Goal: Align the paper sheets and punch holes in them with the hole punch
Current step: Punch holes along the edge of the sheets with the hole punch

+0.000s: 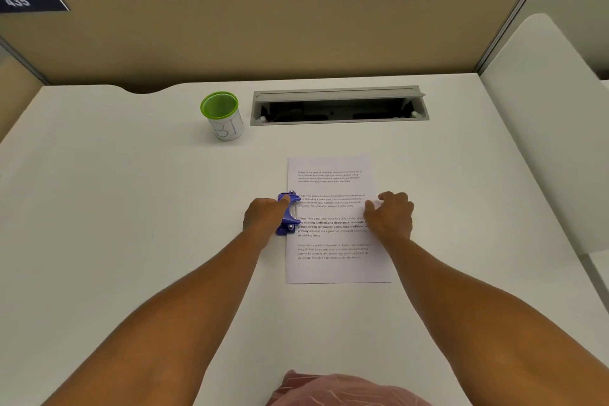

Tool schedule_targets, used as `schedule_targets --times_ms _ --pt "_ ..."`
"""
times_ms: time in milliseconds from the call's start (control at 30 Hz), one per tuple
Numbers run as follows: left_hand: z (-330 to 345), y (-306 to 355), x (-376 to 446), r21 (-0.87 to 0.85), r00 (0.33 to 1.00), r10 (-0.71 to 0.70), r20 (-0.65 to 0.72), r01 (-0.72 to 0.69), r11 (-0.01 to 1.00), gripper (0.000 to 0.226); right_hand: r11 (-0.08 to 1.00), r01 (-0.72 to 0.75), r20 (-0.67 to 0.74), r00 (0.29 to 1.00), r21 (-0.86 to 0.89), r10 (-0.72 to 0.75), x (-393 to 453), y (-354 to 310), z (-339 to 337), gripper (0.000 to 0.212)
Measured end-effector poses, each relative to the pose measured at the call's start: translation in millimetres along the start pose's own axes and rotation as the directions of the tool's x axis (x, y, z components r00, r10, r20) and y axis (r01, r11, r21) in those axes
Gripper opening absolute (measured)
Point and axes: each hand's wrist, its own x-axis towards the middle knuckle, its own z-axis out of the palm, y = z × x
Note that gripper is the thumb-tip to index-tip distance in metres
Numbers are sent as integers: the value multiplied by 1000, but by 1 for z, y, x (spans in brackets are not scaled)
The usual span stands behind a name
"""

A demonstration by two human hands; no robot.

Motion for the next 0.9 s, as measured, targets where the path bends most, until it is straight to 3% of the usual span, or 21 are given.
schedule_targets --times_ms 133,333,400,467,533,900 --pt "0 -5 3 -13 1000 9 -7 -9 1000 37 927 294 23 955 -233 -297 -6 -3 10 46" --pt "3 -8 6 -87 1000 -25 -16 23 996 28 761 513 191 857 -398 -478 -4 2 29 56" --pt "3 -8 8 -100 999 -38 -11 36 994 29 758 538 200 842 -369 -500 -2 6 33 56" --pt "2 -9 11 -108 999 -52 0 52 993 53 772 543 198 839 -329 -506 -2 9 38 55" --pt "1 -11 14 -114 998 -55 3 55 992 60 788 544 174 839 -287 -516 -4 11 44 56" --pt "2 -19 23 -174 998 -61 -15 57 983 51 804 541 92 839 -248 -536 -7 13 51 59"
